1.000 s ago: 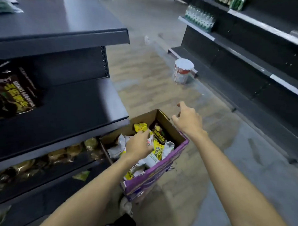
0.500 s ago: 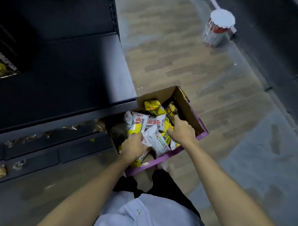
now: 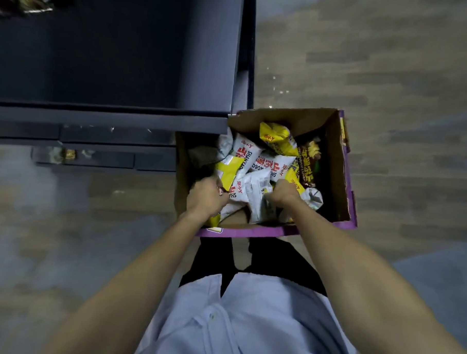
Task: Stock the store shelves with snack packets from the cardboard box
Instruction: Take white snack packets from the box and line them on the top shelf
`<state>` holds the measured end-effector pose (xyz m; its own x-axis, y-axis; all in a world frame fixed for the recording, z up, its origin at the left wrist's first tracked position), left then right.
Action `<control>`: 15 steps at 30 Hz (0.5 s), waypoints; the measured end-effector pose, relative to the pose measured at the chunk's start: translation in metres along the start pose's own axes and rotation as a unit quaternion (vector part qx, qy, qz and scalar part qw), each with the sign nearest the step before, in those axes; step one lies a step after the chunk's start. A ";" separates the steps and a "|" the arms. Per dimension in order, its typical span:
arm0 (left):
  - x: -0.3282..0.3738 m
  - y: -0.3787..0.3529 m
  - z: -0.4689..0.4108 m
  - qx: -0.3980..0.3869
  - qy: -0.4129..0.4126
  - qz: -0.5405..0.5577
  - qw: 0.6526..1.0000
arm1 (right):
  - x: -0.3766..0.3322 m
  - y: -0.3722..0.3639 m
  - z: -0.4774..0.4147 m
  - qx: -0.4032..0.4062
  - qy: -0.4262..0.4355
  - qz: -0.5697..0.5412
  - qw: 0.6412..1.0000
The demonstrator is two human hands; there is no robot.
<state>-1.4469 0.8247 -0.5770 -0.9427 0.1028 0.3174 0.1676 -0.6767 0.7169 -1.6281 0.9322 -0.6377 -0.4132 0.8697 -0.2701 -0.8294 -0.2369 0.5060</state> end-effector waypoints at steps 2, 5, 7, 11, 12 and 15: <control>-0.002 -0.004 0.002 0.001 0.008 0.002 1.000 | 0.003 -0.005 -0.008 0.015 -0.005 -0.053 0.998; -0.005 -0.007 0.006 0.004 0.011 0.008 1.000 | -0.001 -0.006 -0.012 0.042 -0.007 -0.115 0.992; -0.006 -0.008 0.006 0.003 0.003 0.004 1.000 | -0.006 -0.005 -0.012 0.040 0.005 -0.130 0.991; -0.003 -0.004 0.006 -0.007 -0.007 -0.003 1.000 | -0.010 0.010 -0.005 0.029 0.023 -0.082 0.996; -0.001 -0.002 0.005 -0.008 -0.009 -0.004 1.000 | -0.009 0.016 -0.004 0.037 0.022 -0.074 0.996; 0.005 0.003 0.002 -0.006 -0.021 0.004 1.000 | -0.006 0.048 0.003 0.072 0.042 -0.066 0.994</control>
<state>-1.4504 0.8251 -0.5720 -0.9285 0.1272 0.3488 0.1715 -0.6863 0.7068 -1.6642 0.9171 -0.6097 -0.3392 0.8480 -0.4072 -0.8191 -0.0534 0.5711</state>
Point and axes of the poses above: each hand's wrist, its own z-axis away from the middle knuckle, its own y-axis out of the back of the hand, x = y × z, the point moved 5 cm from there along -z, towards the middle knuckle, and after that the axes turned 3 degrees about y, right-handed, at the moved point
